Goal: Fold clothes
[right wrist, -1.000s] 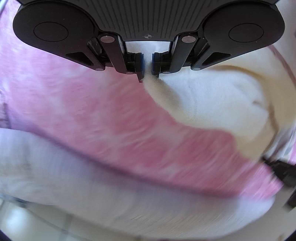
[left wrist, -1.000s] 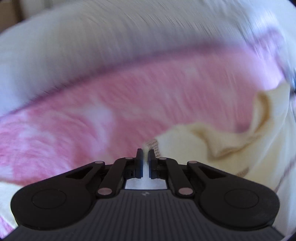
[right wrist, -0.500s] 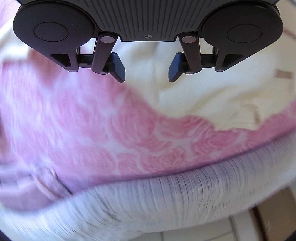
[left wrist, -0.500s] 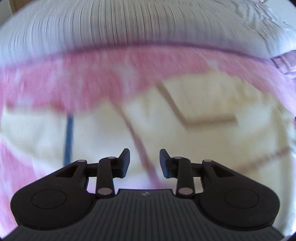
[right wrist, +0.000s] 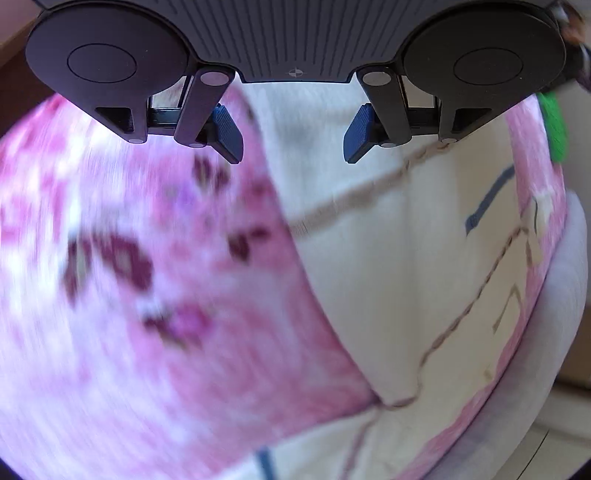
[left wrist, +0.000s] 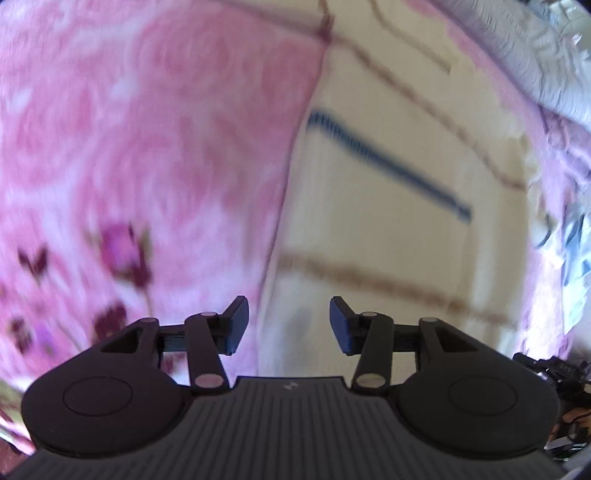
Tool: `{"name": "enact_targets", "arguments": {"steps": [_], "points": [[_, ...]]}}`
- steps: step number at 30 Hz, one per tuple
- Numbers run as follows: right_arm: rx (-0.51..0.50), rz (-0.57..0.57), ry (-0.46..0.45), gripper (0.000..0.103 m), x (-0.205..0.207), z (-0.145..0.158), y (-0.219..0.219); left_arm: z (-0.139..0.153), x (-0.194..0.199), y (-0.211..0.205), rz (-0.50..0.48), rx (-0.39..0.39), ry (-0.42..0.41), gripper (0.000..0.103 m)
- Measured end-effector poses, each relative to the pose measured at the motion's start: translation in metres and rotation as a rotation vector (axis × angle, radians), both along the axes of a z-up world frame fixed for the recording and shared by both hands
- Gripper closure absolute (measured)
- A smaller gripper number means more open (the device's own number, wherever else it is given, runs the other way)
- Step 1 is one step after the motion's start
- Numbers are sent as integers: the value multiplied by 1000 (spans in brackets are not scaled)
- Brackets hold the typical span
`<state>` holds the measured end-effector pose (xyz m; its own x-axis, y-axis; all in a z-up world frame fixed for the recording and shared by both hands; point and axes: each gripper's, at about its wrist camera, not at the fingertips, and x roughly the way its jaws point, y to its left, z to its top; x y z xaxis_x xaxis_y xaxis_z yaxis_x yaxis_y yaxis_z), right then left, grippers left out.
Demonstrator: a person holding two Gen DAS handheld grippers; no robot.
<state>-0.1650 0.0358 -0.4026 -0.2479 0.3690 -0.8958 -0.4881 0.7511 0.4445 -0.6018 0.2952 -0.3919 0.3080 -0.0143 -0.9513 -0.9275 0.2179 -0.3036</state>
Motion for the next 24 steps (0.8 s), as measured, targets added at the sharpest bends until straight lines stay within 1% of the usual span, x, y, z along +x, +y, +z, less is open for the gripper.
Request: {"name": "enact_targets", "arguments": {"steps": [1,2,3,4,5,6,9,11,12,13,14,16,17,18,20,21,23,24], "points": [[-22,-6,23,39,-5,-7,-1,-8,1,-6,-8,-7,21,65],[-40,-4,37,39,-13,-14,-2,-13,2,-13,-9,3,32,65],[-41,12,8,42,-24,-16,-3,-12,3,-20,-4,42,30,67],[-58,41,-45,63,-32,-13,0,-10,4,-24,3,55,15,89],[-84,73,-102,78,-39,-9,2,-8,2,-26,17,41,-28,96],[-72,70,-106,97,-40,-5,2,-6,0,-29,26,34,-64,96],[-33,93,-146,97,-39,17,-2,10,-10,-41,20,65,-113,97],[-13,84,-181,97,-35,34,-12,21,-17,-49,15,86,-146,97],[-7,77,-204,97,-33,41,-18,24,-21,-53,18,90,-158,97],[-2,70,-229,97,-32,48,-24,23,-26,-58,33,76,-163,97],[-10,69,-264,97,-32,50,-26,19,-27,-62,38,55,-160,97],[-36,74,-342,97,-33,50,-28,8,-21,-70,6,14,-116,96],[-49,68,-358,97,-33,47,-31,5,-16,-74,-21,4,-90,96],[-63,58,-364,94,-33,42,-35,7,-9,-78,-77,20,-61,96],[-132,53,-351,87,-33,34,-44,16,-3,-81,-161,40,-53,95],[-129,43,-338,83,-34,35,-48,21,-1,-81,-188,43,-55,94],[-88,0,-288,79,-34,41,-60,33,-4,-78,-184,45,-79,94],[-66,-47,-261,75,-32,44,-66,40,-4,-77,-181,51,-90,94]]}}
